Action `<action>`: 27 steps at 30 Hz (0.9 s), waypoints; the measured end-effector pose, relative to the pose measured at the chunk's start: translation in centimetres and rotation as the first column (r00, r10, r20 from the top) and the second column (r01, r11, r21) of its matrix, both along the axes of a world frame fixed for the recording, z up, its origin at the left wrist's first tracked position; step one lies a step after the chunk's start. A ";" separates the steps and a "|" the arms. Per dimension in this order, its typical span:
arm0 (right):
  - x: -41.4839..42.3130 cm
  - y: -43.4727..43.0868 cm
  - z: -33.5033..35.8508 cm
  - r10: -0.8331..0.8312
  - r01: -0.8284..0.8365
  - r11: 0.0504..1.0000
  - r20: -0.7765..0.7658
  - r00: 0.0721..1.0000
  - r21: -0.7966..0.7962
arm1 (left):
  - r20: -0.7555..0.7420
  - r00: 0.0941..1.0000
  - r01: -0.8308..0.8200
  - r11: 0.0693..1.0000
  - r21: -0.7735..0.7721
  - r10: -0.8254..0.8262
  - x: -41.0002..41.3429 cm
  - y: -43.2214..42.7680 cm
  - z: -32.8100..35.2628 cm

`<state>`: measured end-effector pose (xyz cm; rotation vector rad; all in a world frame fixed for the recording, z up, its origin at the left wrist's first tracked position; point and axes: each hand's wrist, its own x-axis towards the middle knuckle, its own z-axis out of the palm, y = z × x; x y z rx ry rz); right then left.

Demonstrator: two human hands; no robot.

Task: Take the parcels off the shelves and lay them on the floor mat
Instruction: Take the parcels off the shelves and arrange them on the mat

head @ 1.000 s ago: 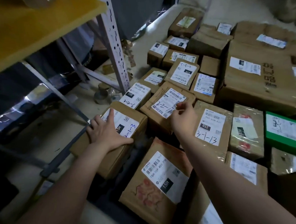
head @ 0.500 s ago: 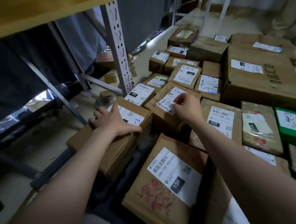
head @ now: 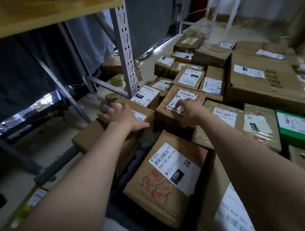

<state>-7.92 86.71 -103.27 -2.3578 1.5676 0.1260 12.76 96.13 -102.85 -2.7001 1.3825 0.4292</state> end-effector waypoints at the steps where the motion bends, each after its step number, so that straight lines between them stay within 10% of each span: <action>1: -0.1 0.1 0.0 -0.013 0.013 1.000 -0.008 1.000 -0.001 | 0.023 0.999 0.026 0.999 -0.020 -0.026 -0.6 -0.1 0.1; 8: 1.1 0.4 0.6 0.040 -0.027 0.986 0.077 0.996 -0.164 | 0.110 0.948 0.318 0.886 -0.339 -0.298 -4.5 0.2 1.6; 15: -0.2 -0.6 -0.3 -0.100 0.101 0.995 0.178 0.979 0.003 | -0.208 0.907 0.417 0.857 0.304 -0.367 -10.9 2.9 0.4; 27: -1.0 -0.6 -0.6 -0.153 0.130 0.987 0.279 0.948 0.099 | -0.089 0.946 0.323 0.934 0.151 -0.312 -13.6 4.0 0.3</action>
